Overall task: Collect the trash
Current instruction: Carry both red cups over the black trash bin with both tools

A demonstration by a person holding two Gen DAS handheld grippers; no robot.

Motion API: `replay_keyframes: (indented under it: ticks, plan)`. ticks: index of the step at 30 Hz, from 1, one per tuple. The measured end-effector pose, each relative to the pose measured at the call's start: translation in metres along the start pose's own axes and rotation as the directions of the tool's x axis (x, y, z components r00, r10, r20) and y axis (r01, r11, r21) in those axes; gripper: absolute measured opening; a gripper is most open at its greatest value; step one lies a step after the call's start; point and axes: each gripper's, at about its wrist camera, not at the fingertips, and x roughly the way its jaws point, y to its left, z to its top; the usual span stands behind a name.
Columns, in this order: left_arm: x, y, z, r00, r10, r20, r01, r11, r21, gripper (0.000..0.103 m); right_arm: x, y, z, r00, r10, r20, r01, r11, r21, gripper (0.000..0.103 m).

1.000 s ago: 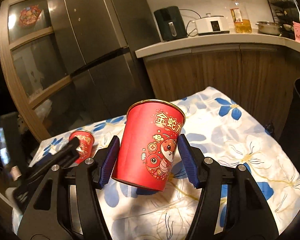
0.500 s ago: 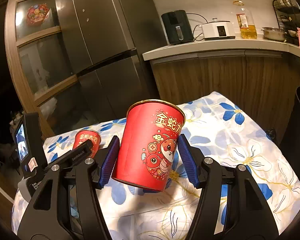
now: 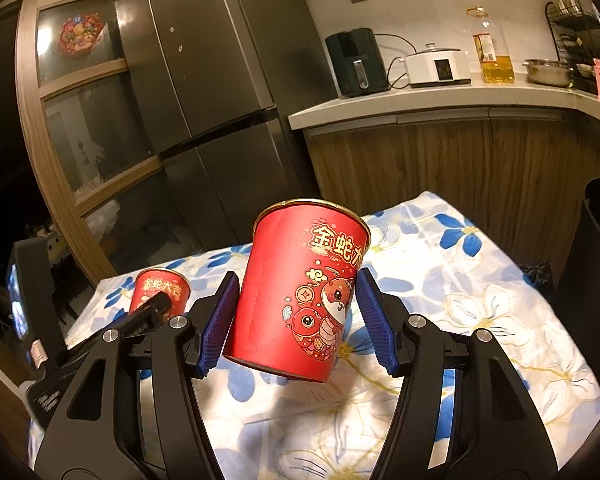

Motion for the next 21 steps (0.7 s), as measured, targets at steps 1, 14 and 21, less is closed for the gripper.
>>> replay_keyframes:
  ticks: [1,14,21]
  plan:
    - [-0.004,-0.002,-0.001,1.0,-0.002,0.004,0.002,1.0,0.006,0.062,-0.005,-0.002,0.001,1.0,0.0,0.006,0.0,1.0,-0.002,0.059]
    - [-0.059,-0.079,-0.023,0.995,-0.094,0.035,0.091,0.992,0.093,0.062,-0.074,-0.065,0.009,0.993,-0.087,0.075,0.085,0.996,0.031,0.059]
    - [-0.084,-0.155,-0.036,0.975,-0.217,0.046,0.206,0.963,0.173,0.062,-0.115,-0.122,0.018,0.975,-0.18,0.131,0.172,0.982,0.074,0.059]
